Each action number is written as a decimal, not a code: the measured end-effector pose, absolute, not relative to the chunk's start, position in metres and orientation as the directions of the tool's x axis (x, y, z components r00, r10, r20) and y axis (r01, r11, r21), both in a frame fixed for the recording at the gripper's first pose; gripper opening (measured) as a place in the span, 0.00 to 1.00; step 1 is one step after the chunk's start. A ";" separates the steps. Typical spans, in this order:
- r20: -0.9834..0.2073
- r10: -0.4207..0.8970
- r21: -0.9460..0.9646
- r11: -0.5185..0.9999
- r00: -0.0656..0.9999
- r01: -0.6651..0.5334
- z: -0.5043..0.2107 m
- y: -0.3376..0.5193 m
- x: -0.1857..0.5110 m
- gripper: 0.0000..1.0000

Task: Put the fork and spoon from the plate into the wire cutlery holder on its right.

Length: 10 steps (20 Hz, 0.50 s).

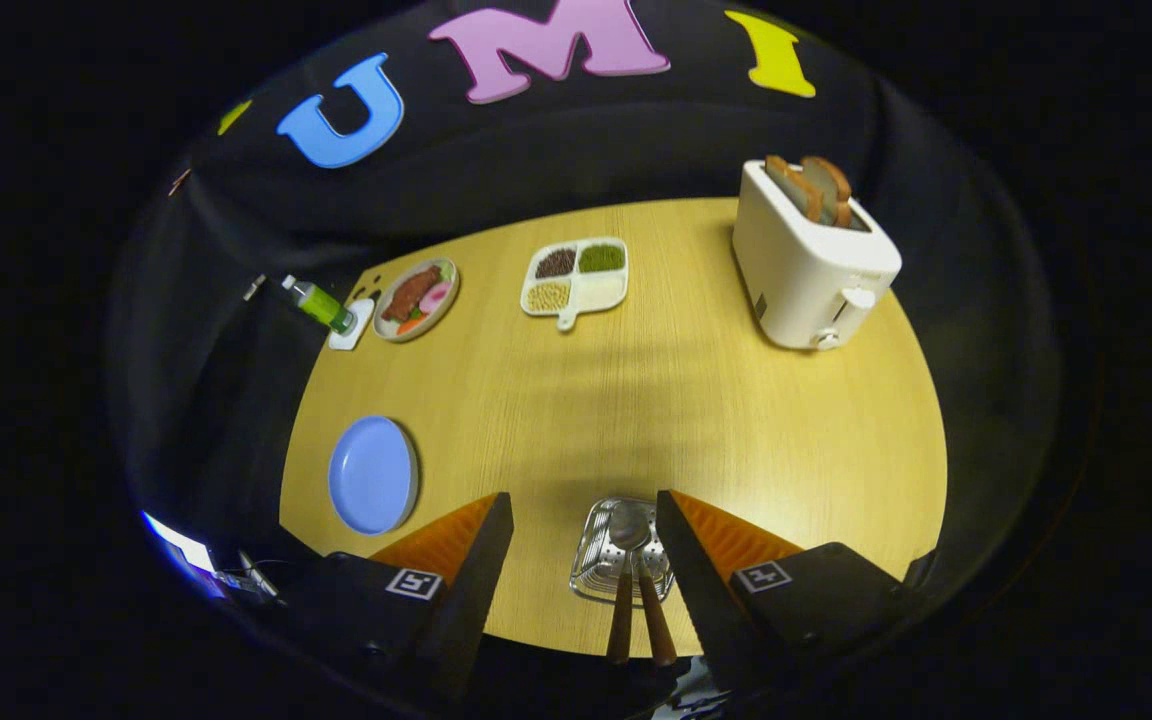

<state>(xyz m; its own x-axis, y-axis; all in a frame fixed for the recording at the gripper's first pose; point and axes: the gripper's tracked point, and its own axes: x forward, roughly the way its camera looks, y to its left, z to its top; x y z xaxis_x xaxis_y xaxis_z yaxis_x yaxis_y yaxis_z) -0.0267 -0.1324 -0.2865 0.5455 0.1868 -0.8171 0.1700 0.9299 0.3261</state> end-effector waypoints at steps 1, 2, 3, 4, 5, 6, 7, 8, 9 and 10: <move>-0.780 0.151 0.308 0.938 0.608 0.161 -0.266 -0.135 -0.023 0.94; -0.736 0.116 0.291 0.944 0.667 0.157 -0.246 -0.138 -0.021 0.97; -0.692 0.085 0.278 0.948 0.717 0.156 -0.227 -0.140 -0.019 0.99; -0.649 0.053 0.264 0.951 0.759 0.159 -0.208 -0.142 -0.016 0.99; -0.608 0.019 0.248 0.954 0.794 0.168 -0.192 -0.144 -0.016 0.99; -0.573 -0.016 0.231 0.956 0.819 0.180 -0.174 -0.149 -0.016 0.99; -0.538 -0.050 0.216 0.957 0.842 0.195 -0.156 -0.153 -0.018 0.99; -0.498 -0.081 0.211 0.954 0.863 0.211 -0.136 -0.156 -0.019 0.99; -0.454 -0.112 0.208 0.951 0.884 0.227 -0.116 -0.158 -0.020 0.99; -0.412 -0.143 0.199 0.950 0.900 0.242 -0.096 -0.162 -0.019 0.99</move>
<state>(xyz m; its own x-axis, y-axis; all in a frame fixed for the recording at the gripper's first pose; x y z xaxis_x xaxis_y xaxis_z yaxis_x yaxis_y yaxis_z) -0.0188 -0.1615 -0.0964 0.8998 -0.1425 -0.4124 0.2416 0.9497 0.1991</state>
